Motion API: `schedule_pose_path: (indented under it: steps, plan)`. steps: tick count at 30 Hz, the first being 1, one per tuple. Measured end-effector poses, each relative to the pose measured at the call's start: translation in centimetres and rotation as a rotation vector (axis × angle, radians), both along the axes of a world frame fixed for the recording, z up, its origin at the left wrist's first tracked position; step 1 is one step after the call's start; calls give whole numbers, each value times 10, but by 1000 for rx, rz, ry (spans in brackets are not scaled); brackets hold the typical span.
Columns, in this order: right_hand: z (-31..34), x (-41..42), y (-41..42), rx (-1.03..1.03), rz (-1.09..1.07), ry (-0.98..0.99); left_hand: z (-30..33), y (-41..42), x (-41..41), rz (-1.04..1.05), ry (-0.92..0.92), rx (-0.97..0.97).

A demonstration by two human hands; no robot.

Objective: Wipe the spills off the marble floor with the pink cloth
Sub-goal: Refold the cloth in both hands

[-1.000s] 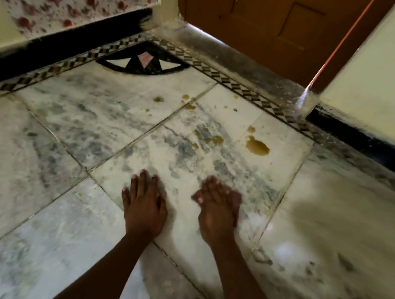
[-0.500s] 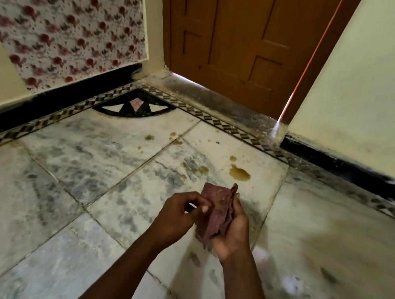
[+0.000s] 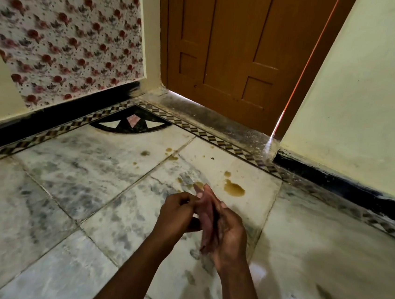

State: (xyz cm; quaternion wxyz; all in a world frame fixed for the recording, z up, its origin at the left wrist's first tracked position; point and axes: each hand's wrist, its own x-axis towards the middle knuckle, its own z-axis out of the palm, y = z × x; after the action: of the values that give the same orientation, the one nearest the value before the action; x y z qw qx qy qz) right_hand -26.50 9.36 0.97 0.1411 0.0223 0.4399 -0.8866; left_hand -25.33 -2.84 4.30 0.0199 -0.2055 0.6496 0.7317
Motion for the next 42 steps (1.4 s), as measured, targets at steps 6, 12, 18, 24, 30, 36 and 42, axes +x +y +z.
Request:
schedule_pose_path:
  steps: [6, 12, 18, 24, 30, 36, 42]
  plan:
    - [-4, -1, 5, 226, -88, 108, -3, -2, 0, -19, 71, -80]
    - [-4, 2, 7, 551, -332, 255, -5, -6, -1, -7, 205, -368]
    - [-2, 1, 11, 569, -298, 279, -7, -8, 3, -21, 204, -336]
    - [-1, 1, 22, 500, -177, 149, -4, -14, 7, 13, 56, 58]
    - [0, -1, 34, 385, -84, -174, -2, -23, 11, -77, -66, 638]
    - [8, -1, 38, 332, -226, -67, -19, -11, 15, 33, 114, -405]
    - [12, 5, 32, 528, -253, 155, -17, 11, 19, 13, 185, -30]
